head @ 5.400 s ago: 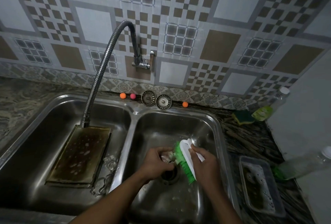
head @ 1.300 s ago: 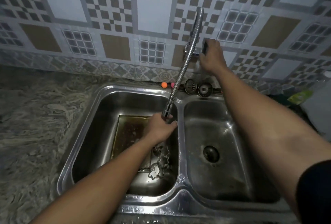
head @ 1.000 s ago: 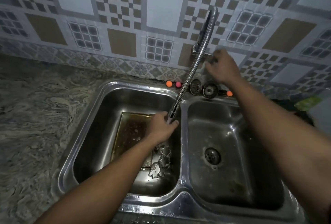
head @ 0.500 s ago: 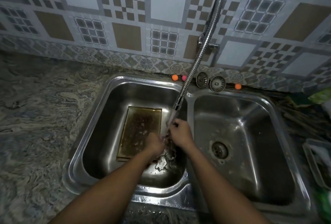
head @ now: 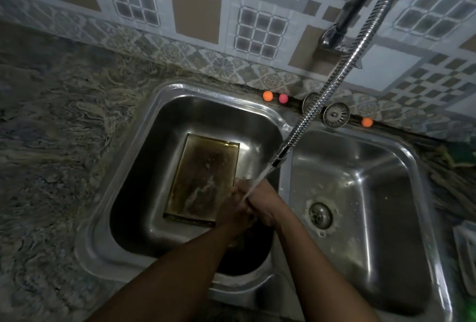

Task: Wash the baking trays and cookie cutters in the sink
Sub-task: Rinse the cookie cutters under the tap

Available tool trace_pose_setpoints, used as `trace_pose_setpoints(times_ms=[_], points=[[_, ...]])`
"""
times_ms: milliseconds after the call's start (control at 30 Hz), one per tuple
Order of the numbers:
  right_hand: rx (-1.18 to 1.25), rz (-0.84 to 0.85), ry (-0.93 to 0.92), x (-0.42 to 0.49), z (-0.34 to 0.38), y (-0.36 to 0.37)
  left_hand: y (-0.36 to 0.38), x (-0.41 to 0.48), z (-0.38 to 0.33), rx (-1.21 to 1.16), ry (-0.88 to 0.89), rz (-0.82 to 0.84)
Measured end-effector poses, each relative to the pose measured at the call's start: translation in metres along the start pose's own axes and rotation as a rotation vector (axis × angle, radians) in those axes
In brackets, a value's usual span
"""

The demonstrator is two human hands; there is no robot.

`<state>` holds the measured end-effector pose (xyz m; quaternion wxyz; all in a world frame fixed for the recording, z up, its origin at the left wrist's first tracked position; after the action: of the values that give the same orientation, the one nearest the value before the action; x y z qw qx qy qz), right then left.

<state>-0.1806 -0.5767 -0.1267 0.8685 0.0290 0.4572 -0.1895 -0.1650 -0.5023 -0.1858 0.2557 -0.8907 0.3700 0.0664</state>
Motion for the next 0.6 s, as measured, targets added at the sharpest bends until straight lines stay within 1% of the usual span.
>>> trace_pose_setpoints(times_ms=[100,133,167,233,267,300,400,433,500,600], points=[[-0.336,-0.303,-0.166,0.015,-0.003,-0.029,-0.01,-0.001,0.004,0.02,-0.079,-0.009],[-0.432,-0.326,-0.176,0.022,-0.008,-0.032,-0.015,0.001,0.008,0.036,-0.065,-0.035],[-0.51,-0.303,-0.168,0.023,-0.012,-0.028,-0.023,0.0,0.01,0.038,-0.085,-0.05],[-0.576,-0.229,-0.156,0.027,-0.021,-0.014,-0.042,-0.003,0.014,-0.032,-0.133,-0.164],[-0.535,-0.209,-0.165,0.025,-0.023,-0.007,-0.05,-0.005,0.015,-0.089,-0.151,-0.23],[-0.438,-0.198,-0.171,0.02,-0.024,-0.001,-0.055,-0.009,0.017,-0.172,-0.178,-0.27],[-0.04,-0.18,-0.198,0.003,-0.024,0.011,-0.066,-0.021,0.015,-0.494,-0.26,-0.381],[0.018,-0.185,-0.228,-0.004,-0.02,0.014,-0.068,-0.025,0.015,-0.618,-0.291,-0.403],[0.062,-0.209,-0.308,-0.017,-0.011,0.015,-0.068,-0.029,0.009,-0.794,-0.319,-0.372],[0.101,-0.249,-0.398,-0.035,-0.005,0.01,-0.063,-0.036,-0.012,-0.902,-0.339,-0.231]])
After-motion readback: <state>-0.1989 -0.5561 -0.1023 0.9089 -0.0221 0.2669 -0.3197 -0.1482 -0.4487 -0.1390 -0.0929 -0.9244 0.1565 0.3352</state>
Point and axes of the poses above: each hand's wrist, its own x-axis towards the middle knuckle, its own y-axis out of the palm, z = x × y, the point moved 8 cm from there along x, towards the middle knuckle, and after that the axes turned 10 degrees about y, right-handed, at the moved point
